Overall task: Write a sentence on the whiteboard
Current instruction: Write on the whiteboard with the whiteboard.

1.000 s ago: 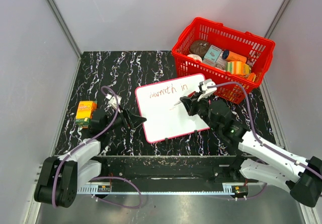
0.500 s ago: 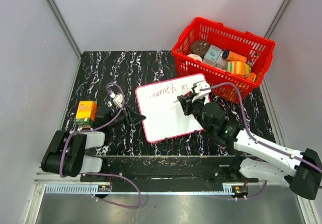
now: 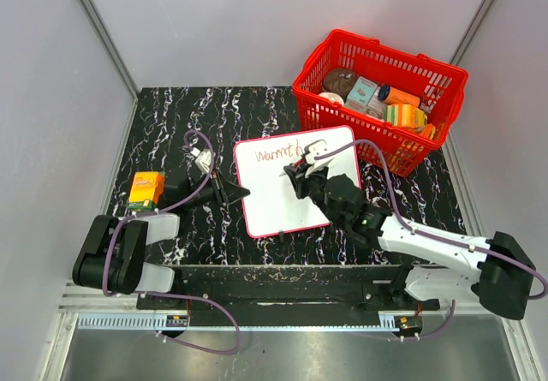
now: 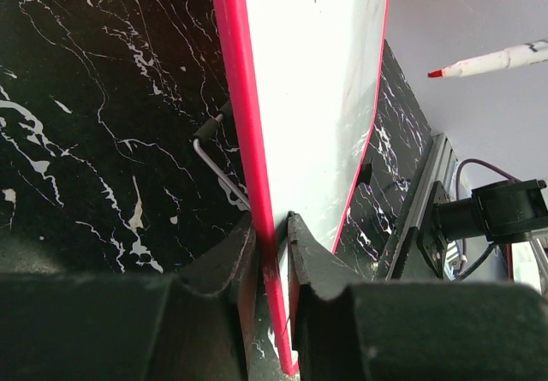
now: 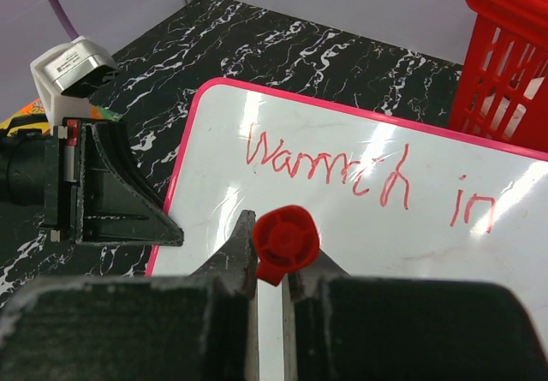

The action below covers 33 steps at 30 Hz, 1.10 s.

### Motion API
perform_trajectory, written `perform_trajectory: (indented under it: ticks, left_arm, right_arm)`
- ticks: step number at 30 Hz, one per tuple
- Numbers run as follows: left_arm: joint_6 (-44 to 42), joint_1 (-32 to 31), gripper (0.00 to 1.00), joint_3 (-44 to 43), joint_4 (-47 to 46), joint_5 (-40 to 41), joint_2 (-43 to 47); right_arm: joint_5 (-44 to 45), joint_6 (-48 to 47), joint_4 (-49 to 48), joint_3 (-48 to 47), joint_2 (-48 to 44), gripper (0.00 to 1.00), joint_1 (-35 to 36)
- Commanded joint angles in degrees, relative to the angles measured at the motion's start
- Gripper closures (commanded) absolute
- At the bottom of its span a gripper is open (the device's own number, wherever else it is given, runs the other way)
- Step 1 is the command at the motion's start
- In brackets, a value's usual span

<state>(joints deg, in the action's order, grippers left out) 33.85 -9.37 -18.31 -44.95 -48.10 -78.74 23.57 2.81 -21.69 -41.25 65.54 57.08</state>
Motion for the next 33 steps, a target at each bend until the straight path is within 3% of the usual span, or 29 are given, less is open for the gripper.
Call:
perform_trajectory:
  ticks: [1, 12, 21, 33]
  left_arm:
    - [-6.07, 0.75, 0.86, -3.23, 2.49, -0.51, 0.87]
    - [-7.21, 1.46, 1.00, -3.14, 3.29, -1.74, -0.10]
    - [-6.69, 1.46, 1.00, -2.61, 2.24, -2.53, 0.08]
    - [-6.25, 1.46, 1.00, -2.17, 1.27, -3.32, -0.19]
  right_arm:
    - [2.79, -4.29, -9.14, -2.78, 2.40, 1.00, 1.45]
    - [-0.90, -7.55, -18.82, -1.90, 7.58, 1.00, 3.13]
    - [-3.27, -8.17, -20.85, -1.46, 8.90, 1.00, 4.00]
    - [4.64, -9.93, -22.16, -4.45, 14.87, 1.00, 6.64]
